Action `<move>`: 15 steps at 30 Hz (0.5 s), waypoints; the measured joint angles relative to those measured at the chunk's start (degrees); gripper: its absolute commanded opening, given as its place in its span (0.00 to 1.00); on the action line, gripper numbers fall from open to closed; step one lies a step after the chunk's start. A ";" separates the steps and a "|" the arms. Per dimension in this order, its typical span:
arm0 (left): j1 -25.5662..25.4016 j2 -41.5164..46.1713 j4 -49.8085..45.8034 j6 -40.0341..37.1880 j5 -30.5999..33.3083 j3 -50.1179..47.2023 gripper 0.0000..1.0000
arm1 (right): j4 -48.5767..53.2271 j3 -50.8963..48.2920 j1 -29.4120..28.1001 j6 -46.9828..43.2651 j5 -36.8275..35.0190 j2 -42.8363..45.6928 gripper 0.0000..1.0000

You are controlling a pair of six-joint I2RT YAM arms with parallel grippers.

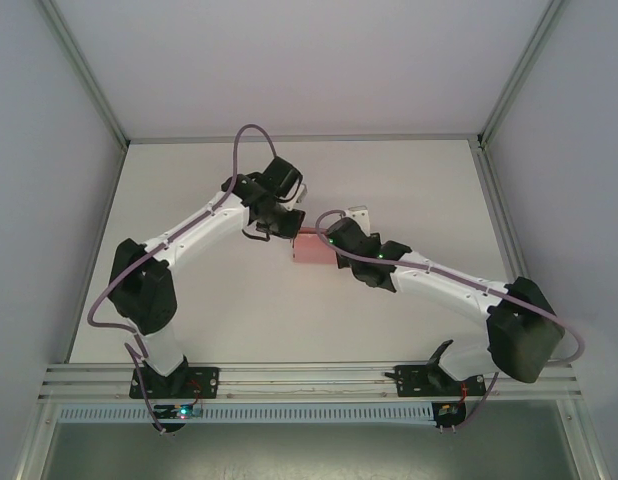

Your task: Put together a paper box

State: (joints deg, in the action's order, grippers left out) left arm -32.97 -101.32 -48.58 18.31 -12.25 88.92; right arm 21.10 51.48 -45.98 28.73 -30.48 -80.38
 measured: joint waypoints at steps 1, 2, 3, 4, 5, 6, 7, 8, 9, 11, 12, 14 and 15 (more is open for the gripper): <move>0.68 -0.24 -0.13 1.46 -1.44 0.11 0.00 | 0.15 0.28 -0.44 0.02 -0.90 -0.68 0.00; 1.44 -0.44 -0.17 2.82 -2.93 0.20 0.00 | 0.15 0.44 -0.83 0.02 -1.68 -1.27 0.00; 2.21 -0.68 -0.24 4.28 -4.46 0.35 0.00 | 0.11 0.55 -1.33 0.02 -2.27 -2.03 0.00; 2.91 -1.03 -0.39 5.42 -5.64 0.63 0.00 | -0.13 0.59 -1.73 0.04 -2.97 -2.51 0.00; 3.43 -1.38 -0.44 6.38 -6.38 1.01 0.00 | -0.31 0.74 -2.05 0.09 -3.39 -2.84 0.00; 3.82 -1.79 -0.44 7.34 -6.99 1.33 0.00 | -0.31 0.87 -2.23 0.09 -3.72 -3.04 0.00; 3.98 -2.01 -0.37 8.02 -7.30 1.46 0.00 | -0.31 0.92 -2.29 0.11 -3.96 -3.13 0.00; 4.04 -2.16 -0.37 8.81 -7.50 1.46 0.00 | -0.33 0.92 -2.29 0.13 -4.13 -3.17 0.00; 4.04 -2.23 -0.42 9.29 -7.67 1.46 0.00 | -0.33 0.92 -2.29 0.33 -4.26 -3.19 0.00; 4.07 -2.25 -0.37 10.14 -7.65 1.42 0.00 | -0.35 0.92 -2.29 0.57 -4.28 -3.19 0.00; 4.07 -2.23 -0.31 10.51 -7.65 1.29 0.00 | -0.35 0.92 -2.29 0.76 -4.28 -3.19 0.00; 4.07 -2.25 0.04 10.84 -7.56 0.70 0.00 | -0.50 0.92 -2.29 1.05 -4.26 -3.21 0.00; 4.07 -2.23 0.44 10.88 -7.41 0.52 0.00 | -0.57 0.92 -2.29 1.16 -4.26 -3.26 0.00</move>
State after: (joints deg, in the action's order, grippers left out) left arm -28.91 -103.55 -48.14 29.19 -19.66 89.45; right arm 20.53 52.40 -48.27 29.89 -34.74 -83.64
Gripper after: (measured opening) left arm 0.051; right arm 0.047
